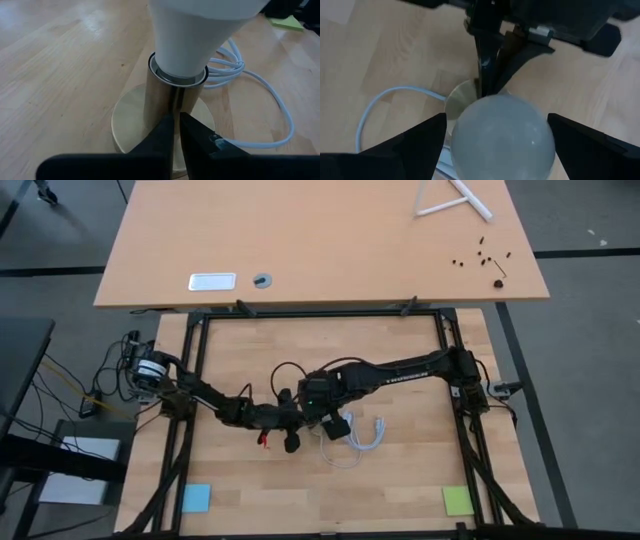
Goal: Screw lightbulb
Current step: Insert the white lightbulb into the golden lamp
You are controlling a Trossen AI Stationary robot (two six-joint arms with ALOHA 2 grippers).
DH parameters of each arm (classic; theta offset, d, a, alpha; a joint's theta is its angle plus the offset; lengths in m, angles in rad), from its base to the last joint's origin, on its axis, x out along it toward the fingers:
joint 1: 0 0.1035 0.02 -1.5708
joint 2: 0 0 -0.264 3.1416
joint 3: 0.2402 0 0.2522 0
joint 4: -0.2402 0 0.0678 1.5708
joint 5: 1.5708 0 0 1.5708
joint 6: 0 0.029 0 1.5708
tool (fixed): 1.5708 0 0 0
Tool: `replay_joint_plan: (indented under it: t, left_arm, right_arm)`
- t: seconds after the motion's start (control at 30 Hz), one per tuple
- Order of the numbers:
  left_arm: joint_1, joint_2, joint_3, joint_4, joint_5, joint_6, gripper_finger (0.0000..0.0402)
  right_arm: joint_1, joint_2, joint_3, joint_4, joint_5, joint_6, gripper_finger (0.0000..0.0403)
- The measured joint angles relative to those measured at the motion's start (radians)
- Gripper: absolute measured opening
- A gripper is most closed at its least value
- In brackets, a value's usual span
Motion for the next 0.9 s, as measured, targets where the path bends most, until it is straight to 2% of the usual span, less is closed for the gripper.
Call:
replay_joint_plan:
  t: [0.23, 0.53, 0.9]
  left_arm:
    - [0.0, 0.0, 0.0, 0.0, 0.0, 0.0, 0.0035]
    - [0.0, 0.0, 0.0, 0.0, 0.0, -0.001, 0.0035]
    - [0.0, 0.0, 0.0, 0.001, 0.0, -0.004, 0.0035]
  right_arm:
    - [0.002, -0.001, 0.001, -0.028, 0.0, -0.043, 0.0336]
    - [0.002, -0.001, 0.001, -0.027, -0.002, -0.04, 0.0287]
    - [-0.009, -0.001, 0.001, -0.034, -0.003, 0.154, 0.0287]
